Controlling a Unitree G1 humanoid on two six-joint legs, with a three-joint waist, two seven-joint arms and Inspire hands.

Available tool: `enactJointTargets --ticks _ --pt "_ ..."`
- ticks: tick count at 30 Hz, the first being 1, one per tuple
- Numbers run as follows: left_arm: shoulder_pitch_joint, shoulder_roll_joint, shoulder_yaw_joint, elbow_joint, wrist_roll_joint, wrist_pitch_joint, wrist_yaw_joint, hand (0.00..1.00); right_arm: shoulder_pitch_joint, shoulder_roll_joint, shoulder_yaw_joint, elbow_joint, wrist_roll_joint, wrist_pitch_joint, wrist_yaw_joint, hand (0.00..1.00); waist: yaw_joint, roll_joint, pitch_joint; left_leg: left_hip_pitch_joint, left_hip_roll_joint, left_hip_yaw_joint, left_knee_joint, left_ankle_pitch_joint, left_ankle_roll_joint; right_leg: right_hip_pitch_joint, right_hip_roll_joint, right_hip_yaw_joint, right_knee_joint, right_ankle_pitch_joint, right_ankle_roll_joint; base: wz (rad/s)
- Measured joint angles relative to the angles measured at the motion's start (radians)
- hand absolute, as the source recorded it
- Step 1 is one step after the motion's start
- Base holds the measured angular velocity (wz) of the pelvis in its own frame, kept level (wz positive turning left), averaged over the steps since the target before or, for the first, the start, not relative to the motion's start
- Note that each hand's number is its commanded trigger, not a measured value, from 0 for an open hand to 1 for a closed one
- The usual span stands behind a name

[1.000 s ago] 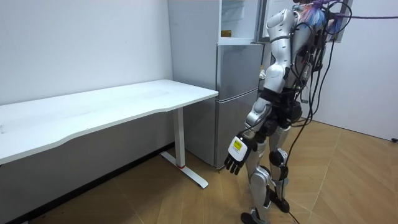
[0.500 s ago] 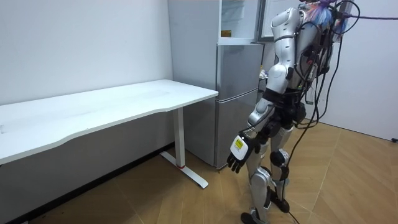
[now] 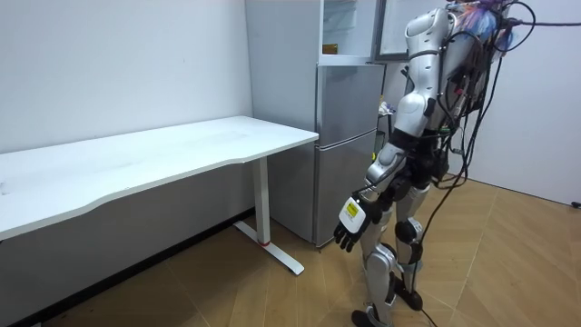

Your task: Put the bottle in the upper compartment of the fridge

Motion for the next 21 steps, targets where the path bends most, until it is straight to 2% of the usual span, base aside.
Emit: enactJointTargets --ticks 11,18,21 --pt "-0.005 0.002 -0.011 0.000 0.000 0.000 -0.001 0.00 0.007 0.024 0.061 0.000 -0.047 0.037 0.067 0.00 0.000 0.000 0.0018 -0.006 0.000 -0.002 -0.008 0.001 0.001 0.001 0.003 -0.001 -0.018 0.010 0.001 0.00" --pt "-0.013 0.016 -0.066 -0.001 0.000 0.000 0.000 0.00 0.023 0.024 0.097 0.000 -0.087 0.064 0.123 0.00 0.000 -0.011 0.0103 -0.014 0.000 -0.005 0.003 0.001 0.001 -0.004 0.003 -0.001 -0.023 0.010 0.002 0.00" --pt "-0.017 0.018 -0.087 0.000 0.001 0.001 0.000 0.00 0.023 0.024 0.108 0.001 -0.133 0.089 0.135 0.00 0.000 -0.006 0.0125 -0.024 0.000 -0.011 0.007 0.001 0.001 -0.004 0.003 -0.003 -0.025 0.010 0.003 0.06"
